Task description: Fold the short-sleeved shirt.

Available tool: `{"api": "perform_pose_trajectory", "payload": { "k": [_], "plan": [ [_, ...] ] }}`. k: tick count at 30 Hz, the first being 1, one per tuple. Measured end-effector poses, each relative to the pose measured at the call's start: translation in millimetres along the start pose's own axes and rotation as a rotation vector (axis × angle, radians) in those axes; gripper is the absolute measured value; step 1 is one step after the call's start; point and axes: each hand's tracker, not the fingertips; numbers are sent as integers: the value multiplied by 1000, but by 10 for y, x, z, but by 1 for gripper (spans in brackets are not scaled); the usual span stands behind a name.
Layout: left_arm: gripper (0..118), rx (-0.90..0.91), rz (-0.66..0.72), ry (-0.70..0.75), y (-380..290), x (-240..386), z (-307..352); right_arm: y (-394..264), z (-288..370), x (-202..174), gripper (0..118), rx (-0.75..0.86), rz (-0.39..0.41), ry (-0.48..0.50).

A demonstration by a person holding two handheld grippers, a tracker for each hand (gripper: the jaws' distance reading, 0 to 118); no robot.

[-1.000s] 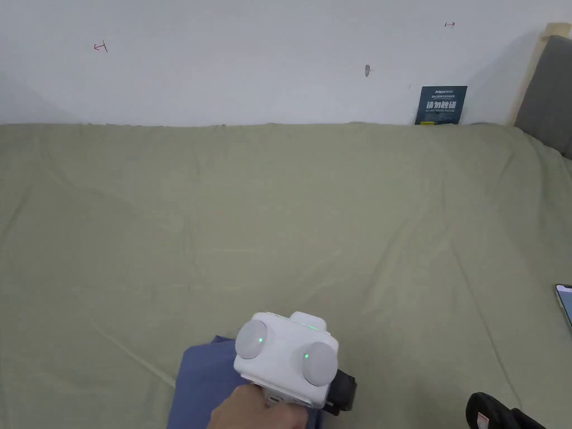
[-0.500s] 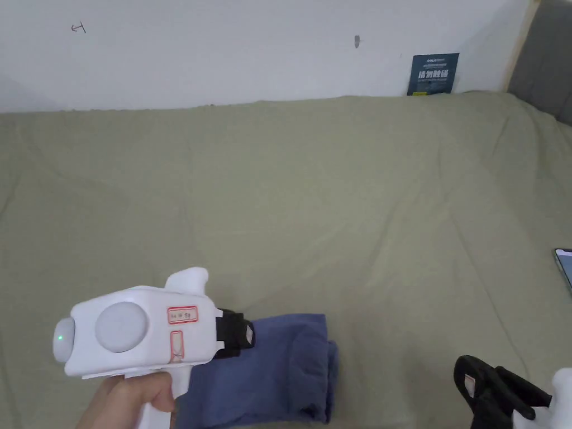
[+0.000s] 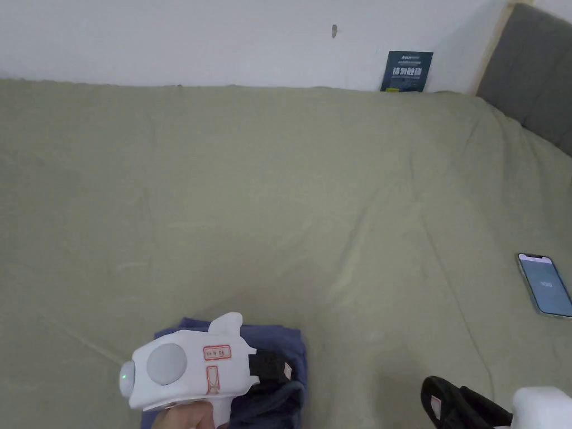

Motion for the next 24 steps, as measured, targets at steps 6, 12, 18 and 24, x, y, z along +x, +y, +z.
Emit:
{"api": "perform_pose_trajectory", "payload": {
  "k": [6,12,18,24],
  "plan": [
    [0,4,-73,60,11,219,497,63,-174,-127,0,-30,13,50],
    [0,120,-114,129,35,185,1451,309,-874,-503,0,-158,-25,282],
    [0,189,-15,219,46,-255,1907,308,-1976,-690,0,-422,-227,605],
    [0,177,29,215,21,-557,1933,-185,-2447,12,0,-610,-438,694]
  ]
}}
